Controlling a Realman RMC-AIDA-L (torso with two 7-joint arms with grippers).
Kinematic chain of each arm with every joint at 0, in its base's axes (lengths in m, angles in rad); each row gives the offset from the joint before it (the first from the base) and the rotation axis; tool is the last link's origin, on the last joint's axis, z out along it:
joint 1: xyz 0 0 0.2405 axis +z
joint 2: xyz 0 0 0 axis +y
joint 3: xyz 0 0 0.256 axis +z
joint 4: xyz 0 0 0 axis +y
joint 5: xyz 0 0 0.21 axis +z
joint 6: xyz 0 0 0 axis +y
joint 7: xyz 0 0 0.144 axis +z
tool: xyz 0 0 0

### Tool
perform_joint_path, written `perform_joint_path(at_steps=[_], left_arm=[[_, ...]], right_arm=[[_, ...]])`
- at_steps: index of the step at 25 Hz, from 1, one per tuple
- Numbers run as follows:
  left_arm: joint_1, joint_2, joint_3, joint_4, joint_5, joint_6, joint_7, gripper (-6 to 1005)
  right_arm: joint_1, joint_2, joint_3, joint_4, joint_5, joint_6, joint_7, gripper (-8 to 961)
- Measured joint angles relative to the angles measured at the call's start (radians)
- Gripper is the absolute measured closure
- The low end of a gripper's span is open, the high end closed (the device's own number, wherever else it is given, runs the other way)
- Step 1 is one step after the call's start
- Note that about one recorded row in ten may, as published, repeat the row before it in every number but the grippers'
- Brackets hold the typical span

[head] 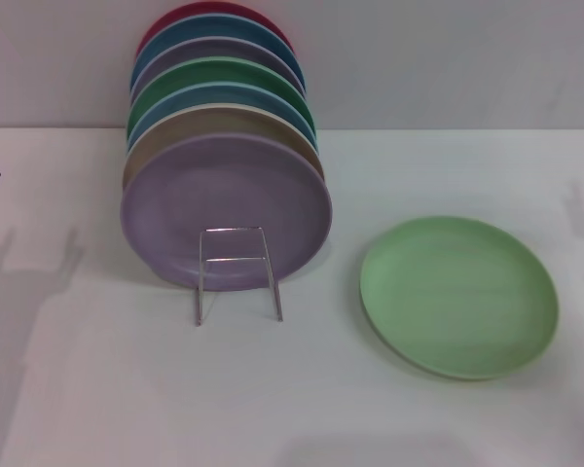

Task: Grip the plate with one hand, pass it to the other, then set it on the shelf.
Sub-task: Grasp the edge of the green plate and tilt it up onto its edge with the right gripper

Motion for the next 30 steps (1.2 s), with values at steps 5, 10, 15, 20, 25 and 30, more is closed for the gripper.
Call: perform_joint_path(at_steps=[5,10,15,20,25,30], left_arm=[[0.007,0.003,0.002,-0.002,0.000,0.002,-0.008,170],[0.014,0.002,0.000,-0.001,0.000,0.008,-0.011,170],[0.013,-0.005,0.000,-0.016,0.000,0.008,-0.008,170],[0.016,-0.006,0.005,-0.040,0.001,-0.011,-0.005,170],[0.027,-0.007,0.006,-0.055,0.003,-0.026,-0.008,170],[0.046,-0.007,0.026,-0.064,0.007,-0.047,-0.009,170]], right_arm=[[-0.024,0.001,-0.005,0.026,-0.003,-0.024,-0.004,250],[-0.034,0.003,-0.012,0.032,-0.008,-0.067,-0.080,250],[-0.023,0.002,-0.014,0.036,-0.010,-0.049,-0.245,250],[0.012,-0.002,-0.006,0.026,-0.009,-0.024,-0.456,251],[0.011,0.000,-0.005,0.043,-0.005,-0.017,-0.587,251],[-0.032,0.005,-0.008,0.161,-0.004,0.013,-0.721,251]])
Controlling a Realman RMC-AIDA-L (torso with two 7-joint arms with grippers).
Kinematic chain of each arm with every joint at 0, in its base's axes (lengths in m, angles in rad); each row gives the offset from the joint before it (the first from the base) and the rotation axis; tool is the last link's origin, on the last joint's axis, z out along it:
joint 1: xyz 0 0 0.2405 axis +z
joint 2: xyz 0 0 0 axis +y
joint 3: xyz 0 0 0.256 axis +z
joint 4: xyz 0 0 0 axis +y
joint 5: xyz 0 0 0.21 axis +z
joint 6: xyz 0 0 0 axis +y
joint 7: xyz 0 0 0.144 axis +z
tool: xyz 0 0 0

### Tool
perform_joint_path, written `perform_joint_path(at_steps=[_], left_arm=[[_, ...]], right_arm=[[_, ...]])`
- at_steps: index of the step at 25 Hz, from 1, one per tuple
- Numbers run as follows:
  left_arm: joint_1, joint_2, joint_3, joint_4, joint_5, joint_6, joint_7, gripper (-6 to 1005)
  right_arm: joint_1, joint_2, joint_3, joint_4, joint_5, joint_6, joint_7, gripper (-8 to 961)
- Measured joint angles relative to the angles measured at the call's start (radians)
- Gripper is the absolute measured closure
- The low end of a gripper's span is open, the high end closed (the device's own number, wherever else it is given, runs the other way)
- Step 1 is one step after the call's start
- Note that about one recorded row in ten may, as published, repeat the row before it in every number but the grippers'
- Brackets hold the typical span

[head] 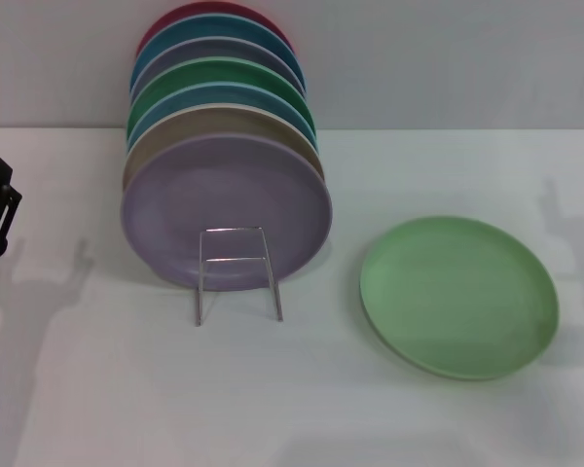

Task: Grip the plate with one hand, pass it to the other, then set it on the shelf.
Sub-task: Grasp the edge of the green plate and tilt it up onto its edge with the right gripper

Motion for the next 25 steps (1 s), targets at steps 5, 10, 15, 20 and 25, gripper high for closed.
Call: perform_joint_path(at_steps=[5,10,15,20,25], left_arm=[[0.016,0.000,0.006,0.000,0.000,-0.001,-0.001,170],[0.019,0.001,0.008,0.000,0.000,0.002,-0.002,170],[0.021,0.002,0.010,0.000,0.001,-0.001,-0.003,170],[0.021,0.002,0.011,0.000,0.001,0.001,-0.003,170],[0.017,0.001,0.010,-0.001,0.001,-0.001,-0.003,170]], right_arm=[[-0.076,-0.010,0.021,0.184,0.004,0.110,0.013,251],[-0.101,-0.037,0.045,0.318,0.000,0.314,0.017,251],[-0.157,-0.091,0.121,0.531,-0.006,0.579,0.016,252],[-0.202,-0.111,0.249,0.690,-0.045,0.851,0.010,252],[-0.271,-0.075,0.462,0.864,-0.189,1.211,0.008,252]])
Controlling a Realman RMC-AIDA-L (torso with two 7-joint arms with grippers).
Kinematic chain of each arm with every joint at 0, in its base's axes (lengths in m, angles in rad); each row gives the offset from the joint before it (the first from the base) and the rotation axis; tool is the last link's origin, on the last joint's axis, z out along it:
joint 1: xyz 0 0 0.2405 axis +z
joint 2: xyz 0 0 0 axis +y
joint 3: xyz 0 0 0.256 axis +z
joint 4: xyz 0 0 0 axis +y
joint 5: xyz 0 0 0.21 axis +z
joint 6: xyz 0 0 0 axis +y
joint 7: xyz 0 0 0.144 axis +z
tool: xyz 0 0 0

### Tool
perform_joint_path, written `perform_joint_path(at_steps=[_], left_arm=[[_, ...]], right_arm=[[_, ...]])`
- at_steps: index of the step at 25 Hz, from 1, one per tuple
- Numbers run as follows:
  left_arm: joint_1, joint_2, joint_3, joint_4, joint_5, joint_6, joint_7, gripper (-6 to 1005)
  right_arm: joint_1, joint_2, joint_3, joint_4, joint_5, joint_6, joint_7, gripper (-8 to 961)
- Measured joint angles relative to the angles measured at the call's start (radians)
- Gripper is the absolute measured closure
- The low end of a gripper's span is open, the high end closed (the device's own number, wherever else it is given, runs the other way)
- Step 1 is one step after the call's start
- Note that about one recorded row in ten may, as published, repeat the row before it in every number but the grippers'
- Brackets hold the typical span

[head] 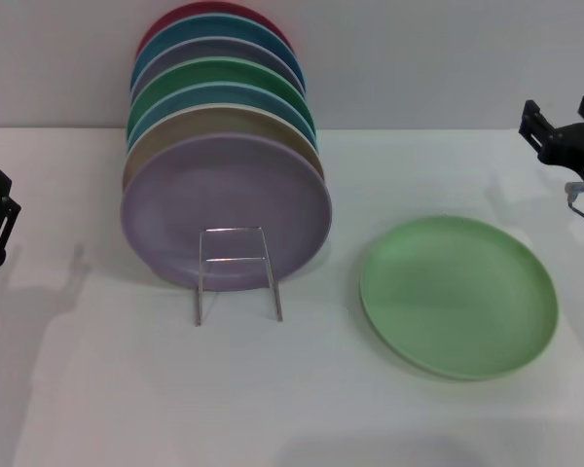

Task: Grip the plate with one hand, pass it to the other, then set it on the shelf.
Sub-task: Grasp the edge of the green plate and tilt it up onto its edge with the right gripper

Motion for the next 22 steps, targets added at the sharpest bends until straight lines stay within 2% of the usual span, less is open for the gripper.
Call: perform_joint_path(at_steps=[3,4,5,6,7,9,10,13,14,15,19,22], left_arm=[[-0.001,-0.001,0.000,-0.001,0.000,-0.001,0.000,171],[-0.003,-0.001,-0.001,-0.001,0.000,-0.001,0.000,171],[-0.004,-0.001,-0.001,-0.003,0.000,-0.001,0.000,171],[-0.005,-0.001,-0.001,-0.010,-0.001,0.000,-0.001,171],[-0.005,-0.001,-0.001,-0.010,-0.001,0.000,-0.001,171],[-0.005,-0.001,-0.001,-0.016,-0.001,0.002,-0.001,171],[-0.005,-0.001,-0.001,-0.016,-0.001,0.002,-0.001,171],[-0.003,-0.001,-0.001,-0.030,-0.002,0.000,-0.002,171],[-0.002,-0.001,-0.001,-0.035,-0.003,0.000,-0.002,171],[-0.001,0.000,-0.001,-0.037,-0.004,0.000,-0.002,171],[-0.002,-0.002,-0.003,-0.039,-0.007,0.002,-0.004,171],[-0.005,-0.002,-0.003,-0.039,-0.007,0.002,-0.008,171]], right_arm=[[-0.024,0.039,0.130,0.079,-0.070,0.203,0.000,251],[-0.028,0.055,0.201,0.119,-0.099,0.320,-0.001,251],[-0.028,0.055,0.201,0.119,-0.099,0.320,-0.001,250],[-0.027,0.060,0.259,0.156,-0.111,0.452,-0.002,250],[-0.027,0.060,0.259,0.156,-0.111,0.452,-0.002,250],[-0.017,0.060,0.349,0.208,-0.113,0.640,-0.003,251],[-0.017,0.060,0.349,0.208,-0.113,0.640,-0.003,251],[0.025,0.057,0.466,0.231,-0.116,0.843,-0.003,251],[0.055,0.053,0.539,0.227,-0.118,0.947,-0.004,251],[0.055,0.053,0.539,0.227,-0.118,0.947,-0.004,251],[0.100,0.052,0.658,0.220,-0.119,1.125,-0.015,251],[0.120,0.047,0.687,0.223,-0.120,1.192,-0.016,251]])
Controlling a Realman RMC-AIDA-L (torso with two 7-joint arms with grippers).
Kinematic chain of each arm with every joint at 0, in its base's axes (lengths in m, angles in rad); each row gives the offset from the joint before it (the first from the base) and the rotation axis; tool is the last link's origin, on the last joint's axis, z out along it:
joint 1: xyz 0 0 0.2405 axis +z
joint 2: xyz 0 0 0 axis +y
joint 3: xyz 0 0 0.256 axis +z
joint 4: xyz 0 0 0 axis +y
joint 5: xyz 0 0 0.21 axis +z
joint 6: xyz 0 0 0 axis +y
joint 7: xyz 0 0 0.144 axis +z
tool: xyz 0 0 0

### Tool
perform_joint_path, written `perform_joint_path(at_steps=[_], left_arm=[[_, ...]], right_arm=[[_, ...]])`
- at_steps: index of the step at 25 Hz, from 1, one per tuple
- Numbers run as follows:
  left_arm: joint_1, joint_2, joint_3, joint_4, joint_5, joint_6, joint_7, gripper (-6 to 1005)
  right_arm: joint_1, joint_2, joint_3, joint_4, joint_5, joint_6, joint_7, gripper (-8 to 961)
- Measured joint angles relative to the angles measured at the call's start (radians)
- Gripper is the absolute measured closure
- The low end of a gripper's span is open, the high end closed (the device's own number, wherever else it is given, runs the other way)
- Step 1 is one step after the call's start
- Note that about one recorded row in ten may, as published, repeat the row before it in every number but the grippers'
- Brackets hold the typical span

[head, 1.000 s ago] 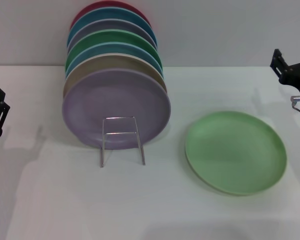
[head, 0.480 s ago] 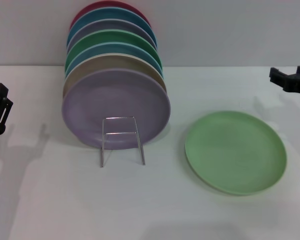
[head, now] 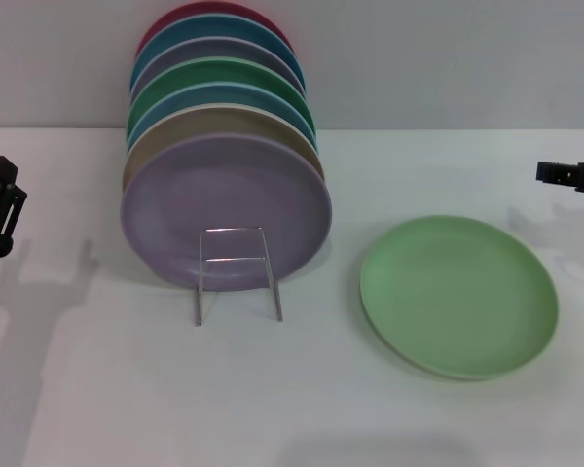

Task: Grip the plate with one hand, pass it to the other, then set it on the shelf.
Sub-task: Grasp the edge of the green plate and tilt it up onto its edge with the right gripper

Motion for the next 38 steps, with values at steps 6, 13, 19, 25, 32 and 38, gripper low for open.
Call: perform_joint_path(at_steps=[6,13,19,25,32,38], left_arm=[[-0.003,0.001,-0.007,-0.001,0.000,0.002,-0.005,171],[-0.004,0.002,-0.009,-0.002,-0.001,0.011,-0.006,171],[-0.004,0.004,-0.011,-0.002,-0.001,0.017,-0.012,171],[-0.002,0.006,-0.032,0.004,-0.001,0.017,-0.048,171],[-0.002,0.007,-0.037,0.007,-0.001,0.017,-0.058,171],[0.004,0.006,-0.036,0.002,-0.001,0.017,-0.058,171]], right_arm=[[0.086,-0.031,0.079,-0.014,-0.034,0.234,0.009,252],[0.193,-0.034,0.143,-0.019,-0.204,0.449,0.085,252],[0.243,-0.047,0.156,-0.068,-0.274,0.526,0.116,251],[0.271,-0.054,0.174,-0.151,-0.308,0.530,0.127,251],[0.284,-0.056,0.180,-0.208,-0.310,0.513,0.128,250],[0.285,-0.056,0.177,-0.225,-0.310,0.492,0.128,250]])
